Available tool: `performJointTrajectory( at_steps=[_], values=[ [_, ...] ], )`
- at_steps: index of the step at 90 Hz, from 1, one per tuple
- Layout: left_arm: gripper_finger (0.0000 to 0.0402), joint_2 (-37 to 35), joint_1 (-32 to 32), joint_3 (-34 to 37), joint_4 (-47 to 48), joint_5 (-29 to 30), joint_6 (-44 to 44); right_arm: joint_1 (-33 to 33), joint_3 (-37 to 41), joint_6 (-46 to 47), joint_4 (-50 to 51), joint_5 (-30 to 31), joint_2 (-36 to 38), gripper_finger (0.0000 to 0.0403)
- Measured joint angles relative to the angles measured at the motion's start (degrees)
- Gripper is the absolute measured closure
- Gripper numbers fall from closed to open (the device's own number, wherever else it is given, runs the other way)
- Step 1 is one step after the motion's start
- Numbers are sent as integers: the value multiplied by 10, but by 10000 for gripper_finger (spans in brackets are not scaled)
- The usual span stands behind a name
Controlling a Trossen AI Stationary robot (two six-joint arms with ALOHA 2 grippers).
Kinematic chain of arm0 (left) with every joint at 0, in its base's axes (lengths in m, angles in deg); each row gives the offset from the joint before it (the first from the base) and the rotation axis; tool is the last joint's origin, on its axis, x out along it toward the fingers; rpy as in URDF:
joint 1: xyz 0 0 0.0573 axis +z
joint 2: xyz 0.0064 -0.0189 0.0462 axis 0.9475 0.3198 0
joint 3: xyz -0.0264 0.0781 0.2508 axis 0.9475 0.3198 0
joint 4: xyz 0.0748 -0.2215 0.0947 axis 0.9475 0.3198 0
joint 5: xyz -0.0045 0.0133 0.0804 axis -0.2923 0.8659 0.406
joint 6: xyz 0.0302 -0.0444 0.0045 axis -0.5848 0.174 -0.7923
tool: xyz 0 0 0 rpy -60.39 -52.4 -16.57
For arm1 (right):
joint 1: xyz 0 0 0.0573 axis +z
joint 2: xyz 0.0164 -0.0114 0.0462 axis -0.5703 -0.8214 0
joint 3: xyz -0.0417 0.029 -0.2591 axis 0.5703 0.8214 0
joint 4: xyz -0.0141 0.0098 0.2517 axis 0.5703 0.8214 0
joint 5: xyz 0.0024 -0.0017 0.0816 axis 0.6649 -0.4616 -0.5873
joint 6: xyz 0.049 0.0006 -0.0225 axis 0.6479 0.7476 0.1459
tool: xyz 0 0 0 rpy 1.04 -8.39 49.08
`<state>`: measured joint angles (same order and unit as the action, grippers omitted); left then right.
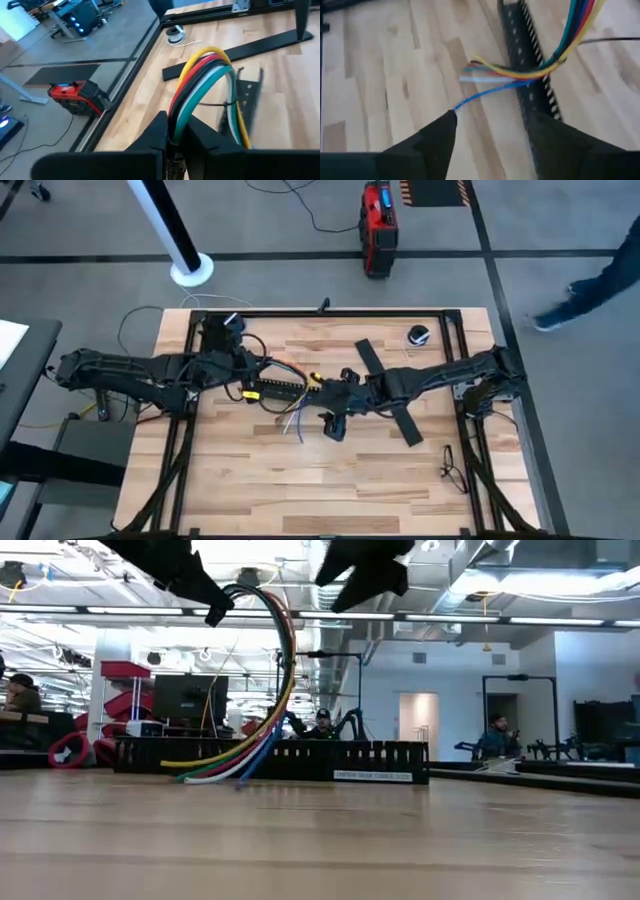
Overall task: Ziptie cables
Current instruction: Put the zip tied cable into the black cable duct
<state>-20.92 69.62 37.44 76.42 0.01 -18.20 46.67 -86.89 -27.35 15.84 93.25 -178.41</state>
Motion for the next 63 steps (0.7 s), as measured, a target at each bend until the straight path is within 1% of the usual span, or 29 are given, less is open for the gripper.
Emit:
performJointTrajectory(
  at_steps=[5,9,14,20,27,34,49,55,63],
  values=[
    [378,0,1,0,0,0,2,8,14,29,-8,4,0,159],
    [378,0,1,0,0,0,3,14,30,46,-38,15,-7,162],
    [378,0,1,0,0,-1,1,22,55,66,-101,41,-13,166],
    [378,0,0,0,-1,-2,-2,30,93,80,-175,80,-13,169],
    [378,0,0,0,-1,-3,-1,33,141,90,-281,140,-10,169],
    [378,0,0,0,-2,-3,-1,36,188,89,-348,192,-11,169],
    [378,0,0,1,-1,-5,0,28,277,83,-500,237,-11,167],
    [378,0,0,1,-1,-6,2,24,310,81,-536,260,-11,167],
    [378,0,0,1,-2,-6,3,12,343,81,-577,267,-12,167]
  ],
)
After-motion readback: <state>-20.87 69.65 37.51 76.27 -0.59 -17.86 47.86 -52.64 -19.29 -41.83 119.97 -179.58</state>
